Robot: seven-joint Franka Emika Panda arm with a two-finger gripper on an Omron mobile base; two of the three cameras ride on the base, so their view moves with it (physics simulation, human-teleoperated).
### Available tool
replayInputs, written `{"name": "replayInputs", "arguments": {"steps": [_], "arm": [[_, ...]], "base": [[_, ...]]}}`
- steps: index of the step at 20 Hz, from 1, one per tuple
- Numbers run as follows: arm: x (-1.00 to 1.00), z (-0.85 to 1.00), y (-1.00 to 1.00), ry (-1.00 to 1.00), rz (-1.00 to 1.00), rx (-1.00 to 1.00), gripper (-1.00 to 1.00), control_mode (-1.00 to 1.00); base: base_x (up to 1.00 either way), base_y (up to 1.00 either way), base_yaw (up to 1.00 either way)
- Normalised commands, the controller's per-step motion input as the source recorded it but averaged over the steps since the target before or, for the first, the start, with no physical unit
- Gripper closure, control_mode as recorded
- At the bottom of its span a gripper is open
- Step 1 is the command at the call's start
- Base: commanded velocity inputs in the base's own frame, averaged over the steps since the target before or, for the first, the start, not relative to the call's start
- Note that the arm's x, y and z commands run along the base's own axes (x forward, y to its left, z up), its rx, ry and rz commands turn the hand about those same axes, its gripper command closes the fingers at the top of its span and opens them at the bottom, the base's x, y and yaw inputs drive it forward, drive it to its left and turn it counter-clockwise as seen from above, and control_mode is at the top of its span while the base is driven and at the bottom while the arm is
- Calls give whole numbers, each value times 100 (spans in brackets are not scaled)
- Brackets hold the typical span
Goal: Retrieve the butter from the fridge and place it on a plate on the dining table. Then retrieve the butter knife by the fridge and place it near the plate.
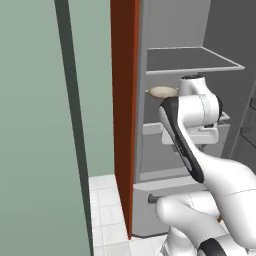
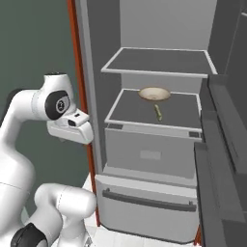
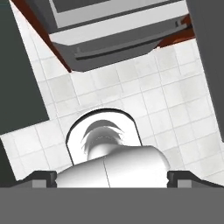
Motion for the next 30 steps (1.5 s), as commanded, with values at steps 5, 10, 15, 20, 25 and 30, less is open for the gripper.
{"name": "replayInputs", "arguments": {"steps": [5, 10, 15, 20, 25, 30], "arm": [[0, 0, 0, 0, 0, 0, -100, 100], [0, 0, 0, 0, 0, 0, -100, 100], [0, 0, 0, 0, 0, 0, -100, 100], [0, 0, 0, 0, 0, 0, -100, 100], [0, 0, 0, 0, 0, 0, -100, 100], [0, 0, 0, 0, 0, 0, -100, 100]], "base": [[3, -47, -16], [12, -42, -21], [19, -37, -17], [35, -26, -15], [68, -33, -15], [63, -5, -9]]}}
